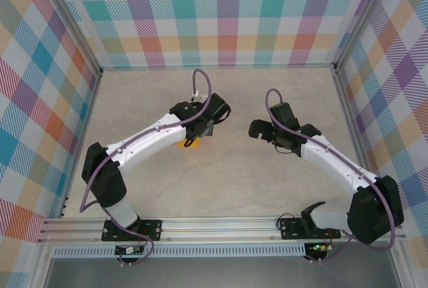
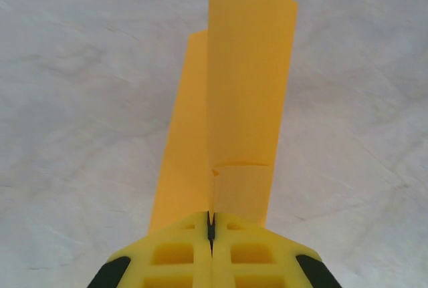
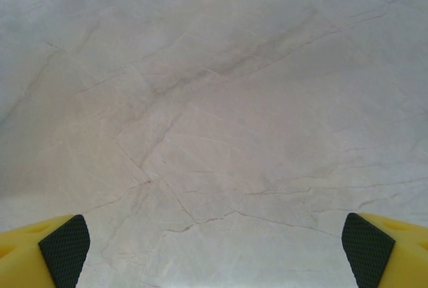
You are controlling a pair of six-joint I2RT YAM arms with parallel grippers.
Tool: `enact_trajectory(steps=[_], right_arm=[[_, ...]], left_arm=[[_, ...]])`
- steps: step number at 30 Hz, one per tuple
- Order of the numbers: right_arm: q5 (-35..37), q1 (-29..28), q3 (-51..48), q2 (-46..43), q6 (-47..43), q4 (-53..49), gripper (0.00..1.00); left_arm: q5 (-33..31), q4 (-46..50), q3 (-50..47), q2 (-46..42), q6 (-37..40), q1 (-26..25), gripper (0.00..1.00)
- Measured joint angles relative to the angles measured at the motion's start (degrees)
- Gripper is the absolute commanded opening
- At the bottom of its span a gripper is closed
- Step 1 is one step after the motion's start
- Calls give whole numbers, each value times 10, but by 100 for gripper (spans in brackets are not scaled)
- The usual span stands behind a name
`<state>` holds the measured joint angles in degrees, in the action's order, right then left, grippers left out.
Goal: Fold a paper plane with a square sheet of paper (pick it up from the middle)
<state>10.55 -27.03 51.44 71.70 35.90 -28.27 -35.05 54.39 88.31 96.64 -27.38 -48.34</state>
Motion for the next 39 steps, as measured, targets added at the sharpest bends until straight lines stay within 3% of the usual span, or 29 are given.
enact_trajectory(steps=[5,10,15,20,33,39], right_arm=[[5,1,-3,-27,19,-27,100],[15,8,-5,-40,43,-49,100],[32,21,-14,-49,75,-80,100],[45,34,-28,-69,96,-105,100],[29,37,-39,-83,102,-113,100],[29,37,-39,-83,102,-113,100]], left_arm=[[-103,48,20,49,-3,-19,0],[-189,103,49,160,-25,-33,0],[-231,121,60,249,-46,-44,0],[-214,92,47,271,-47,-50,0],[-49,-70,-20,271,-30,-55,0],[-29,-84,-24,271,-30,-56,4]])
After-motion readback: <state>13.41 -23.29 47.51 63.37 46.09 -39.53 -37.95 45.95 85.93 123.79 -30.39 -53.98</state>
